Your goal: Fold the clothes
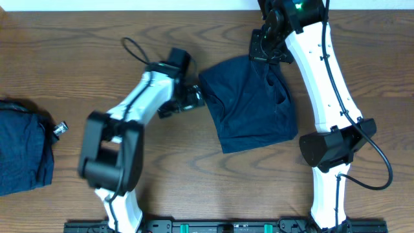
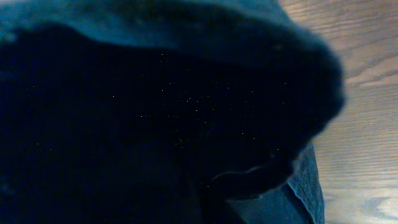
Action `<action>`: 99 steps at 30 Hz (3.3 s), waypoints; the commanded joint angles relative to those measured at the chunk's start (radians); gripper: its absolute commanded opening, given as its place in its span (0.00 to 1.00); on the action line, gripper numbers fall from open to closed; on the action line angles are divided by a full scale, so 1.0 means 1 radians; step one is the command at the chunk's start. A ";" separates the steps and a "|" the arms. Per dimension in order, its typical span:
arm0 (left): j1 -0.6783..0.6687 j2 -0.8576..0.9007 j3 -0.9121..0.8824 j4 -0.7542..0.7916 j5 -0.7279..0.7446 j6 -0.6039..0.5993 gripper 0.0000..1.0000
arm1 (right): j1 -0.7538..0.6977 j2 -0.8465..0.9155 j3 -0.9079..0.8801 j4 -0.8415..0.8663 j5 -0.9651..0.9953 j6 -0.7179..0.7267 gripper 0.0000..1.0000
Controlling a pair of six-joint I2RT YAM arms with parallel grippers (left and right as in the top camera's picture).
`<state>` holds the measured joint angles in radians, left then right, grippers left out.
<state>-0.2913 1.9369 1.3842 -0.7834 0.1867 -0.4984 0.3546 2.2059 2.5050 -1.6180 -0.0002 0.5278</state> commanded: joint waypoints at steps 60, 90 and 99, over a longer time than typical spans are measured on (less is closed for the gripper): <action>-0.155 0.090 -0.291 0.467 0.446 0.005 0.98 | -0.285 0.026 -0.102 -0.006 -0.267 -0.404 0.99; -0.264 0.319 -0.400 1.060 0.565 -0.341 0.82 | -0.305 0.026 -0.180 -0.024 -0.066 -0.343 0.96; -0.248 0.319 -0.399 1.063 0.577 -0.357 0.84 | -0.444 0.045 -0.470 0.190 -0.037 -0.255 0.84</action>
<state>-0.5571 2.1311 1.0695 0.3527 0.9649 -0.8421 -0.0334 2.2303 2.0922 -1.4559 -0.0658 0.2127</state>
